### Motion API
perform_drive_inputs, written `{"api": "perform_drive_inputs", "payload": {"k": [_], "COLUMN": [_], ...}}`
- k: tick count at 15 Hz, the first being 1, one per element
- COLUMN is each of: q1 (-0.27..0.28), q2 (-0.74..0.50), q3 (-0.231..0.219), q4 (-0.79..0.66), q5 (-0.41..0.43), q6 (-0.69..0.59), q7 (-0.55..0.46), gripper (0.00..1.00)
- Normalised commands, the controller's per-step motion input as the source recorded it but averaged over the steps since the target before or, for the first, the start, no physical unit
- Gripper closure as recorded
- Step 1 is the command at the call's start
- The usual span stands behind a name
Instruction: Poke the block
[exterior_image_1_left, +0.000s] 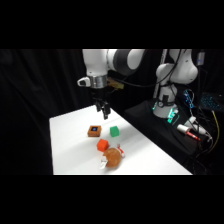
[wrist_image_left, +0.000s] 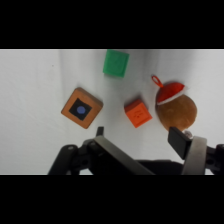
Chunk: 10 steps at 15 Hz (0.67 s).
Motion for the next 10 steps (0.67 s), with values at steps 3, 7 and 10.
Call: {"api": "perform_drive_inputs", "payload": {"k": [3, 7, 10], "q1": [-0.078, -0.074, -0.058], "q2": [0.11, 0.13, 0.11], "q3": [-0.069, -0.060, -0.040], "q4": [0.17, 0.19, 0.19], "q5": [-0.152, -0.133, -0.100], "q6": [0.14, 0.10, 0.07], "q7": [0.18, 0.17, 0.16], "gripper": [0.43, 0.76, 0.98]}}
